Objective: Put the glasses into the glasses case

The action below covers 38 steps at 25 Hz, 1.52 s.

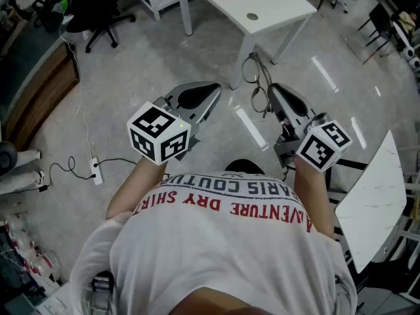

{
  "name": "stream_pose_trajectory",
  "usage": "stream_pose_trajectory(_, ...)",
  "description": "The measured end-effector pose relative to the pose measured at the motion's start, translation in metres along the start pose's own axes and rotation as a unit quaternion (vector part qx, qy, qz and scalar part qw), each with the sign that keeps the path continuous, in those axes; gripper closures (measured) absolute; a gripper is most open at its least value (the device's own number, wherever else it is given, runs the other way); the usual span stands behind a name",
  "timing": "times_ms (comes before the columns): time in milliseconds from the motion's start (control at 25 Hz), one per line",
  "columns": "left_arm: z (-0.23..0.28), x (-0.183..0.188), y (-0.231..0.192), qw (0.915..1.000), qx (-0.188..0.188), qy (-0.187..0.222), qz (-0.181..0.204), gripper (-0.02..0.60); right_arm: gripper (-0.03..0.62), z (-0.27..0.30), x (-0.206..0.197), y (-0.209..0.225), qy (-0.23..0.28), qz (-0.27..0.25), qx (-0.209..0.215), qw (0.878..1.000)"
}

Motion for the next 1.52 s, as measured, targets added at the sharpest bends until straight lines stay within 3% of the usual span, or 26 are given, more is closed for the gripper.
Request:
stream_pose_trajectory(440, 0.004, -0.003, -0.020, 0.9998, 0.013, -0.003, -0.015, 0.554, 0.562, 0.019, -0.007, 0.014, -0.011, -0.007, 0.012, 1.000)
stream_pose_trajectory(840, 0.036, -0.001, -0.080, 0.9988, 0.041, -0.004, -0.024, 0.554, 0.562, 0.078, -0.008, 0.072, -0.010, 0.021, 0.024, 0.999)
stream_pose_trajectory(1520, 0.227, 0.022, -0.265, 0.9948, 0.068, -0.039, -0.065, 0.554, 0.562, 0.248, 0.024, 0.260, -0.057, 0.050, 0.025, 0.997)
Point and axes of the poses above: the fingertips, and each gripper's own axes: z forward along the fingers, y to its right, x out of its top, the point moved 7 cm from there along -z, backward along the fingers, and after that the axes turned 10 degrees about y, right-handed, at the moved point
